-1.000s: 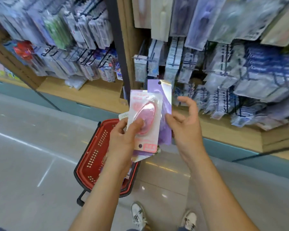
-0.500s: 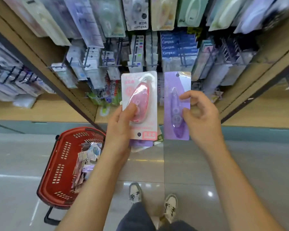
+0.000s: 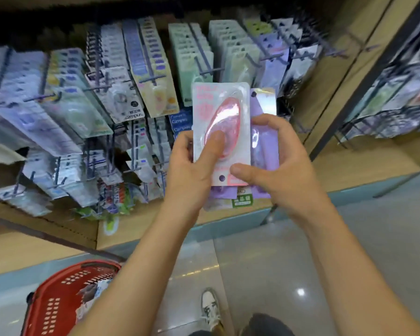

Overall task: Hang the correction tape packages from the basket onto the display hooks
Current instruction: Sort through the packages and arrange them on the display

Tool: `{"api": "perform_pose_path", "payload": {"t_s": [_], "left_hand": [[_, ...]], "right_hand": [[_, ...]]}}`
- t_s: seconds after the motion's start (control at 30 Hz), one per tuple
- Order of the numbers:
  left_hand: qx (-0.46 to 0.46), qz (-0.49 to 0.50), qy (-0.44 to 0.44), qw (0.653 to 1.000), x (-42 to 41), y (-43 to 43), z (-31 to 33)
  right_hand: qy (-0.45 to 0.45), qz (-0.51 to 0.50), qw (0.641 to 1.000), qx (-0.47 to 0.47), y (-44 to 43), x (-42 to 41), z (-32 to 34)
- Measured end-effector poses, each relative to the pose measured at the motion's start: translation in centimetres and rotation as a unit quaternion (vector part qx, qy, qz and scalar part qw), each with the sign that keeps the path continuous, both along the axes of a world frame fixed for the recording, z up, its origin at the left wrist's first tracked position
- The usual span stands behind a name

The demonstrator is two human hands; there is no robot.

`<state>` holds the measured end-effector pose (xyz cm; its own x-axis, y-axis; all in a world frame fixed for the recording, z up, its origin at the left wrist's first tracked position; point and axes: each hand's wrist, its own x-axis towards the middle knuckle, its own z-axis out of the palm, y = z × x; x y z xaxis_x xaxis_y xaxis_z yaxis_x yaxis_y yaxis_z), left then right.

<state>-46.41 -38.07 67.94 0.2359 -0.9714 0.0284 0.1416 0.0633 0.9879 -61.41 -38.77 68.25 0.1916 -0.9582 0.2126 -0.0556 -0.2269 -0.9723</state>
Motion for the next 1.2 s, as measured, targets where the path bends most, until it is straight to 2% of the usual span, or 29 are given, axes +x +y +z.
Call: {"api": "perform_pose_path", "payload": {"t_s": [0.17,0.23,0.33,0.4,0.5,0.57,0.63,0.73,0.83,1.0,1.07,1.2], "left_hand": [[-0.043,-0.014,-0.017,0.999,0.3,-3.0,3.7],[-0.060,-0.016,-0.030,0.998,0.8,-4.2,5.4],[-0.111,-0.022,-0.061,0.992,0.9,-5.7,8.6],[-0.144,-0.012,-0.072,0.987,0.9,-6.6,10.7],[-0.216,0.035,-0.095,0.971,0.6,-7.7,14.2],[-0.269,0.054,-0.117,0.955,0.1,-8.2,16.7],[-0.309,0.050,-0.130,0.941,-0.9,-8.6,19.1],[-0.366,0.040,-0.188,0.911,-1.7,-9.4,22.2],[-0.378,0.022,-0.250,0.891,-2.0,-10.2,24.9],[-0.389,-0.040,-0.264,0.882,-2.2,-10.7,28.3],[-0.383,-0.051,-0.250,0.888,-2.0,-10.9,29.1],[-0.373,-0.058,-0.227,0.898,-1.7,-11.1,30.4]], "right_hand": [[0.038,-0.074,0.992,-0.095,-2.3,-1.7,3.2],[0.009,-0.104,0.987,-0.120,-3.3,-2.4,5.0],[-0.141,-0.095,0.981,-0.095,-5.4,-2.6,7.9],[-0.267,-0.074,0.959,-0.057,-6.7,-2.6,10.0],[-0.379,0.029,0.925,-0.006,-8.1,-2.5,13.1],[-0.375,0.097,0.922,-0.017,-8.5,-1.6,15.2],[-0.368,0.116,0.922,-0.042,-9.0,-0.4,17.3],[-0.387,0.101,0.914,-0.072,-9.7,1.0,20.2],[-0.386,0.054,0.913,-0.117,-10.5,1.6,22.0],[-0.358,0.014,0.918,-0.171,-11.8,2.4,24.4],[-0.333,0.004,0.922,-0.200,-12.4,2.5,25.3],[-0.263,0.063,0.931,-0.243,-13.2,2.9,27.4]]}}
